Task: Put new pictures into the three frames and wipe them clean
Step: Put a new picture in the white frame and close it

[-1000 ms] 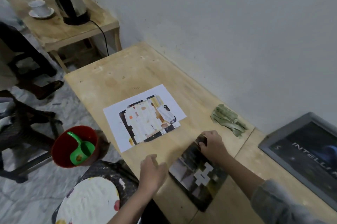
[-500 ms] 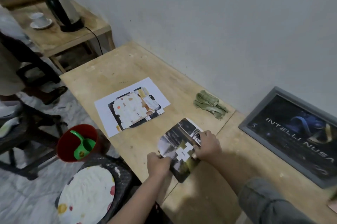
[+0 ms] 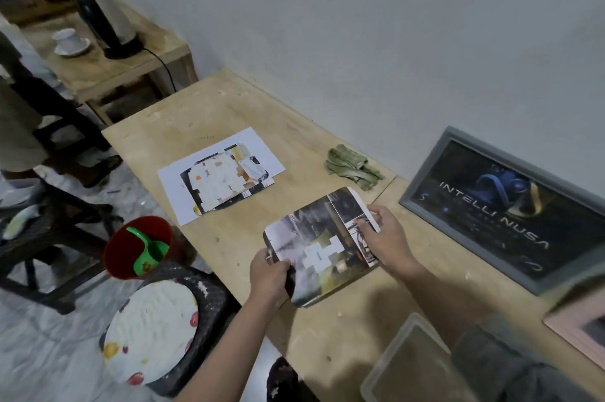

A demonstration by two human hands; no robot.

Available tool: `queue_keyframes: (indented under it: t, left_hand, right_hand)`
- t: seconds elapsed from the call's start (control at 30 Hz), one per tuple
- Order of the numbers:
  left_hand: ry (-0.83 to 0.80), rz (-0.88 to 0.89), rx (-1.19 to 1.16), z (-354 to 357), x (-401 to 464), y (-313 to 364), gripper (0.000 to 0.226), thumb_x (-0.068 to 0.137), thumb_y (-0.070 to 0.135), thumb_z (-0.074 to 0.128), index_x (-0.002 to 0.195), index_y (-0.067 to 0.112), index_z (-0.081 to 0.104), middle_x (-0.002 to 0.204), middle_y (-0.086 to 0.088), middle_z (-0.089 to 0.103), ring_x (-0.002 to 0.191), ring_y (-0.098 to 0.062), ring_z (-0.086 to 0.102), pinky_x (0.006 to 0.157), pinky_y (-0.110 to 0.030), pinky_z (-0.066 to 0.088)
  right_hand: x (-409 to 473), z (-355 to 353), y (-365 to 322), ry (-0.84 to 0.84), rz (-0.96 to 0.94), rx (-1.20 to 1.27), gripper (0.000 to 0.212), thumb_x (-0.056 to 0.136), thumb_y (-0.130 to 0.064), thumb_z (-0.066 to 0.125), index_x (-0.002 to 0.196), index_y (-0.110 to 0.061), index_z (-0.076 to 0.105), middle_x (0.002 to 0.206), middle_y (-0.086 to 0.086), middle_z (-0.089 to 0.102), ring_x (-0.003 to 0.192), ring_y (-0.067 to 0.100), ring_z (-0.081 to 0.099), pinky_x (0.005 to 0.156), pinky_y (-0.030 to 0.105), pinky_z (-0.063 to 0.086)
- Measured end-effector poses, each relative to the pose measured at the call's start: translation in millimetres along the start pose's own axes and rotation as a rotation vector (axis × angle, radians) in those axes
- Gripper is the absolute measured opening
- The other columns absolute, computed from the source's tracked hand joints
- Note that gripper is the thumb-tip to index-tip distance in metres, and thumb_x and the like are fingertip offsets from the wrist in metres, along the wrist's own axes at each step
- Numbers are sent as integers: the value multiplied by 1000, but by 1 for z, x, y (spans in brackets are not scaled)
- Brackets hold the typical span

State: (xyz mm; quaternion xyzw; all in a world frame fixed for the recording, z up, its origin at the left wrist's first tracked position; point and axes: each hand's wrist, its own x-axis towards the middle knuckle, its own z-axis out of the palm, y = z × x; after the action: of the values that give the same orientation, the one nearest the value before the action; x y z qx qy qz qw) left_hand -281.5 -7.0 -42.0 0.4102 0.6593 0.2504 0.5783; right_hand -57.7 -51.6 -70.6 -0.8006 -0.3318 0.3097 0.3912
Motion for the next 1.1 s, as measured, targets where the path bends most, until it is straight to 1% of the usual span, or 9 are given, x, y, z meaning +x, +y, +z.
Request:
queue_keyframes:
  t: [0.13, 0.23, 0.33, 0.5, 0.63, 0.8, 0.87, 0.97, 1.1]
  left_hand:
    - [-139, 39, 121, 26, -8, -16, 14, 82, -3, 59, 95, 1, 57, 85, -21, 67, 71, -34, 67, 65, -45, 56]
    - [-287, 91, 249, 51, -23, -29, 22, 82, 3, 61, 104, 5, 54, 87, -12, 65, 71, -29, 66, 59, -43, 57]
    - [-415, 175, 323, 69, -49, -42, 34, 84, 6, 62, 113, 18, 49, 99, -4, 64, 86, -23, 66, 76, -44, 58]
    - [-687, 438, 543, 86, -79, -75, 50, 88, 19, 60, 134, 13, 42, 119, -8, 59, 93, -13, 63, 72, -25, 55]
    - [-794, 570, 702, 92, -92, -91, 54, 89, 16, 58, 135, 10, 31, 122, -9, 46, 98, -24, 58, 75, -26, 53]
    - [-977, 832, 955, 97, -91, -112, 56, 77, 8, 58, 130, 10, 38, 150, -10, 21, 129, -30, 40, 81, -35, 55]
    - [-995, 929, 1053, 98, -89, -115, 51, 76, 14, 62, 123, 13, 41, 156, -10, 14, 117, -32, 50, 79, -39, 55]
    - [-962, 1050, 1250, 97, -89, -116, 56, 80, 27, 64, 129, 18, 37, 160, -3, -5, 135, -28, 35, 104, -46, 38]
    - [-937, 1092, 1373, 100, -88, -118, 53, 82, 32, 60, 129, 22, 38, 160, -3, -11, 142, -23, 20, 111, -49, 23]
  right_hand:
    - [-62, -27, 27, 166, 87, 73, 23, 85, -25, 61, 105, -36, 54, 94, -8, 68, 85, 16, 65, 82, 39, 54]
    - [-118, -43, 48, 347, 115, 2, 21, 86, -15, 57, 106, -17, 61, 92, 1, 64, 83, 20, 60, 75, 31, 47]
    - [-171, -51, 66, 446, 211, 18, 21, 90, -12, 55, 111, -13, 58, 94, 0, 61, 85, 18, 59, 74, 29, 46]
    - [-248, -54, 91, 617, 371, -16, 12, 88, -12, 59, 97, -20, 59, 82, -3, 62, 77, 20, 62, 61, 22, 48]
    - [-281, -47, 108, 560, 555, -124, 46, 86, -31, 55, 130, -23, 47, 107, 5, 54, 90, 22, 56, 77, 33, 49]
    - [-306, -33, 111, 615, 577, -149, 36, 86, -17, 59, 120, -9, 53, 116, 14, 46, 94, 27, 53, 85, 35, 46]
    - [-310, -30, 115, 563, 563, -192, 41, 86, -16, 59, 125, -9, 49, 121, 16, 44, 104, 29, 49, 88, 36, 43]
    - [-310, -27, 119, 480, 558, -299, 48, 85, -20, 58, 129, -12, 42, 125, 13, 41, 111, 26, 43, 90, 33, 39]
    - [-310, -23, 125, 390, 608, -454, 56, 87, -33, 51, 137, -17, 31, 139, 13, 31, 128, 31, 30, 105, 41, 32]
